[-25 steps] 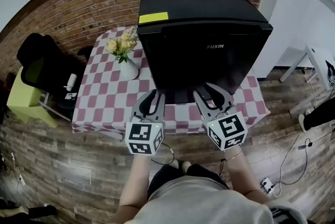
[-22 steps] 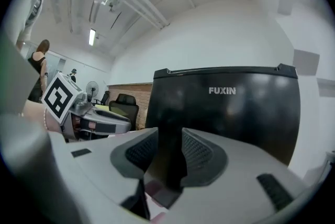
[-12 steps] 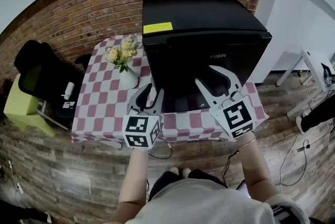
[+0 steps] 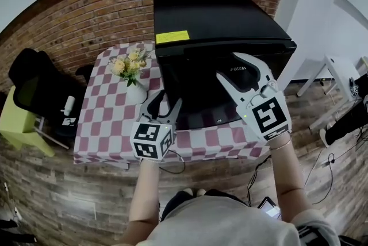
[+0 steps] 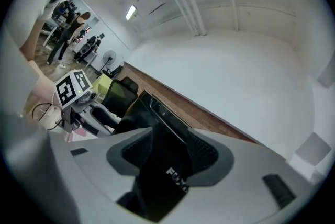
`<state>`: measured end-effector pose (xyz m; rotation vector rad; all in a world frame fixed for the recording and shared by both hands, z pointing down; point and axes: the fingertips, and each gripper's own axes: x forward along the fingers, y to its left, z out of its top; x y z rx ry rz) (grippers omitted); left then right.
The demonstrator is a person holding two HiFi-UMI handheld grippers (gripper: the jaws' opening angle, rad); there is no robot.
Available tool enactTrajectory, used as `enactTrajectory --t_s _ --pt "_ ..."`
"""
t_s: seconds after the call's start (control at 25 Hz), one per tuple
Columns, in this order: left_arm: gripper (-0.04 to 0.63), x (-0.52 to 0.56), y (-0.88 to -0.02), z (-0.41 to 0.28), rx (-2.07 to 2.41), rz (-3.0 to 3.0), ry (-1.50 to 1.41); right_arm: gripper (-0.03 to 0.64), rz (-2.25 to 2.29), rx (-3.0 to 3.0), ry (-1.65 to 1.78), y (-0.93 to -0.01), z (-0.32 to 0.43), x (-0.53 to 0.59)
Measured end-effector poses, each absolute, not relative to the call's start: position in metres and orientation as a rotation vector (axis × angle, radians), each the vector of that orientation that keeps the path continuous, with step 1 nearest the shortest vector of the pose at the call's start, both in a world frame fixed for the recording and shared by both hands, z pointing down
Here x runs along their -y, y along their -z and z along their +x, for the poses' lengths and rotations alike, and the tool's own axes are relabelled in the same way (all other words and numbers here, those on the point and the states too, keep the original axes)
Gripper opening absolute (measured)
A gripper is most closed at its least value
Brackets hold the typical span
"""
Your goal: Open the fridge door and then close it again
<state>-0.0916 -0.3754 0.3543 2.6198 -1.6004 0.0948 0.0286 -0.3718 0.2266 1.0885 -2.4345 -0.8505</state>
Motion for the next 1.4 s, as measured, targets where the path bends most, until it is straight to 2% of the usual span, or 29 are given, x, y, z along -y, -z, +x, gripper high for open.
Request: enactTrajectory --t_s 0.56,1.4 --pt "0.21 0.389 -0.356 -0.092 1.504 2.683 -0.111 0.172 0.652 2.151 0.999 -0.238 0.015 0.385" --pt "0.213 0.391 -0.357 -0.093 1.424 2.734 -0.073 0.143 0.607 2.046 0.987 -0.243 0.014 0.391"
